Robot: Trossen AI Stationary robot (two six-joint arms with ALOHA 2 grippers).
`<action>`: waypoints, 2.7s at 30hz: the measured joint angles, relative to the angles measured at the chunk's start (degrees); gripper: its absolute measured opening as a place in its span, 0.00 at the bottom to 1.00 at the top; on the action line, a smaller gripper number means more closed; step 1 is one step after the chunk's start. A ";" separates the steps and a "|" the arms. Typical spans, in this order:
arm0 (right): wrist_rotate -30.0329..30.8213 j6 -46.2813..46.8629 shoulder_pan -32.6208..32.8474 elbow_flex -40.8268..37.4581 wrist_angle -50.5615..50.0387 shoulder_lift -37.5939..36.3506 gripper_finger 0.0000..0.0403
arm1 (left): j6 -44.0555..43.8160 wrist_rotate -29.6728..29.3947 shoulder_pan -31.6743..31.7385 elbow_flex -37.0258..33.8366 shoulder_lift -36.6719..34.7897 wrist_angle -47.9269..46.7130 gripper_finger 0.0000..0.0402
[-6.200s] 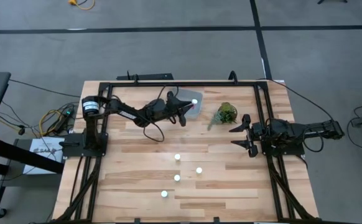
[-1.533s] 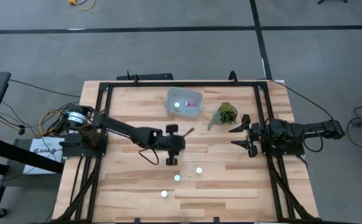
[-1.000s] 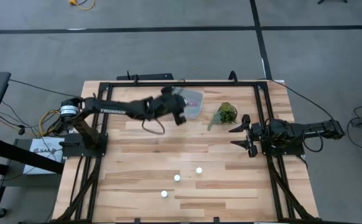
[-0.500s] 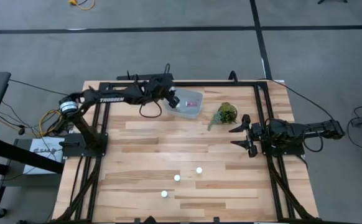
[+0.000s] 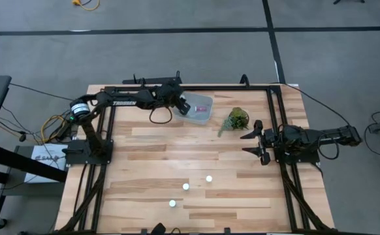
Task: Pick and place pill bottles into a basket
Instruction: Put the top yellow pill bottle into the gray bin, then put the yellow pill bottle into the gray bin
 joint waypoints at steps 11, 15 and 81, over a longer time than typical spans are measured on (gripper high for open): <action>-0.07 0.02 0.00 -0.07 0.28 0.36 0.57 | 2.28 -0.06 -0.01 0.73 3.96 -1.73 0.26; -0.10 0.01 0.01 -0.07 0.31 0.32 0.57 | 3.84 -0.75 -0.72 1.88 6.40 -1.58 0.26; -0.01 0.02 0.00 -0.04 0.35 0.30 0.57 | 14.30 15.64 -42.38 25.38 5.23 -20.24 0.42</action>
